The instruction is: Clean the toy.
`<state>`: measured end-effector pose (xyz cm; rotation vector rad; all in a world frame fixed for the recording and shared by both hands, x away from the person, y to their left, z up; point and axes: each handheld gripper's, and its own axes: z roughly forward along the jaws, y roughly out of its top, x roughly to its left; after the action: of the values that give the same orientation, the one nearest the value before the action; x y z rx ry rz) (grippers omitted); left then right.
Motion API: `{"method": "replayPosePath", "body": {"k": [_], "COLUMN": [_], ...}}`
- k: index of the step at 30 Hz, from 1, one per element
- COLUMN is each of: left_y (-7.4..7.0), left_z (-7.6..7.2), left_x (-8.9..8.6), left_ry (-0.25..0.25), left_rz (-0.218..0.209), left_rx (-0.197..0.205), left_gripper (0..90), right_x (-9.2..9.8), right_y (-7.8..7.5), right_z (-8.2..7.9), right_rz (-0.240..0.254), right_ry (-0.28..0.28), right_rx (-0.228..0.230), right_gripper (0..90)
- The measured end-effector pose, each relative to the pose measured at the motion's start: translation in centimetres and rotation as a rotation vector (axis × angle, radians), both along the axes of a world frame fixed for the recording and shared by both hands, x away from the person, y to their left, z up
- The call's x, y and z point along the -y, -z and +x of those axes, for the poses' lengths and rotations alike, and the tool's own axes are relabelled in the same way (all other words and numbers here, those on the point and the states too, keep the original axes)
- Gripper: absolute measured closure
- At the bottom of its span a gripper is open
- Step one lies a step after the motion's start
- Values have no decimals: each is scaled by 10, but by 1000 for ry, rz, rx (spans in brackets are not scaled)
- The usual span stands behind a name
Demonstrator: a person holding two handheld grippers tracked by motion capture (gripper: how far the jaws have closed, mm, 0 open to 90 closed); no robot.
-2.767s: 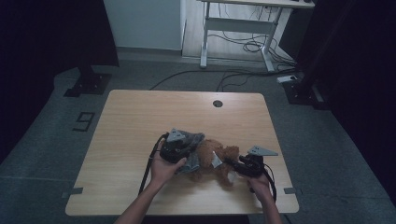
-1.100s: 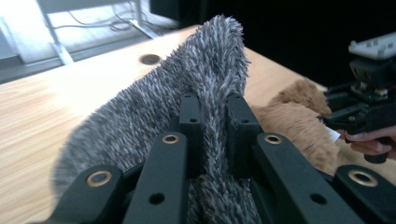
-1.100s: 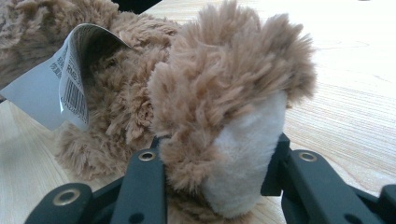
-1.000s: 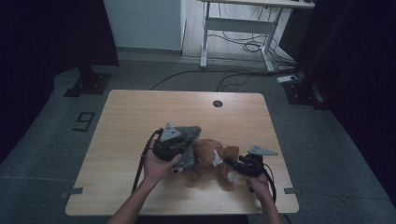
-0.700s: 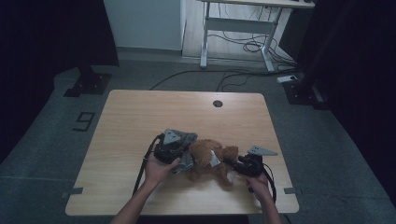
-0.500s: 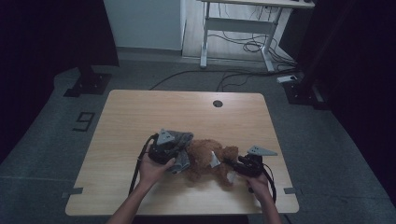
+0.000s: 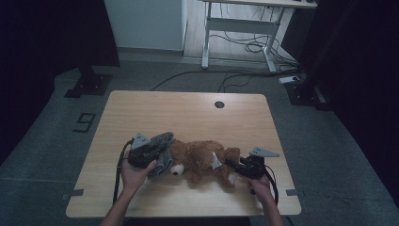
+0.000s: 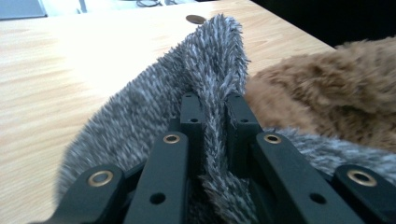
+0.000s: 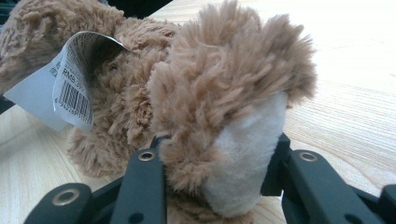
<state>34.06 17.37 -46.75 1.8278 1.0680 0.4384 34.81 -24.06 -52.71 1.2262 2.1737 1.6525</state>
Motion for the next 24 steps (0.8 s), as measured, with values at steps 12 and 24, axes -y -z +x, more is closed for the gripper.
{"method": "replayPosePath", "body": {"k": [12,24], "left_y": [3,-72], "left_z": [-2,15], "left_x": [-22,54], "left_ry": [-44,124], "left_rz": [-40,-43], "left_rx": [-44,55], "left_gripper": [797,795], "right_x": [1,1], "right_y": [1,0], "right_z": [0,0], "right_rz": [-26,-25], "right_ry": [15,20], "right_rx": [4,4], "right_gripper": [630,629]}}
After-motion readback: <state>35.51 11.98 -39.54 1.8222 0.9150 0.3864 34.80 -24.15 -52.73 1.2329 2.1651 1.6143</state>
